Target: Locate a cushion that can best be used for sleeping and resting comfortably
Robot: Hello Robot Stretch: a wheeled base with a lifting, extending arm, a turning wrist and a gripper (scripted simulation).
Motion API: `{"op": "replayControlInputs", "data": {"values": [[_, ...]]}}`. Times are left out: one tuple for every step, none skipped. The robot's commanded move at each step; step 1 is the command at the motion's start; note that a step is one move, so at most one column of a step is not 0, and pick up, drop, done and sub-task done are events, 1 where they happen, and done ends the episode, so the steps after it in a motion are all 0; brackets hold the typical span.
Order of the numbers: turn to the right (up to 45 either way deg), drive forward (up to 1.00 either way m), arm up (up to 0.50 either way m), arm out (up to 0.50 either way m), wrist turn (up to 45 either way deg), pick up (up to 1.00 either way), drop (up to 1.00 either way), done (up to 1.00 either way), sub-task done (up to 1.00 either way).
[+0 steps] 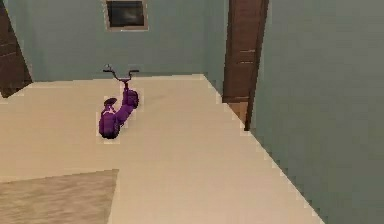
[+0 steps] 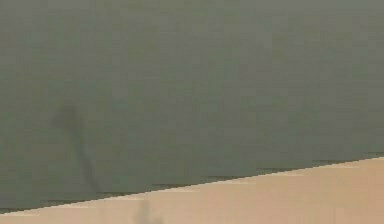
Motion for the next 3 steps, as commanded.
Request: {"op": "replayControlInputs", "data": {"values": [[0.0,1.00,0.00,0.00,0.0,0.00,0.00,0.00,0.00],[0.0,1.00,0.00,0.00,0.0,0.00,0.00,0.00,0.00],[0.0,0.55,0.00,0.00,0.0,0.00,0.00,0.00,0.00]]}}
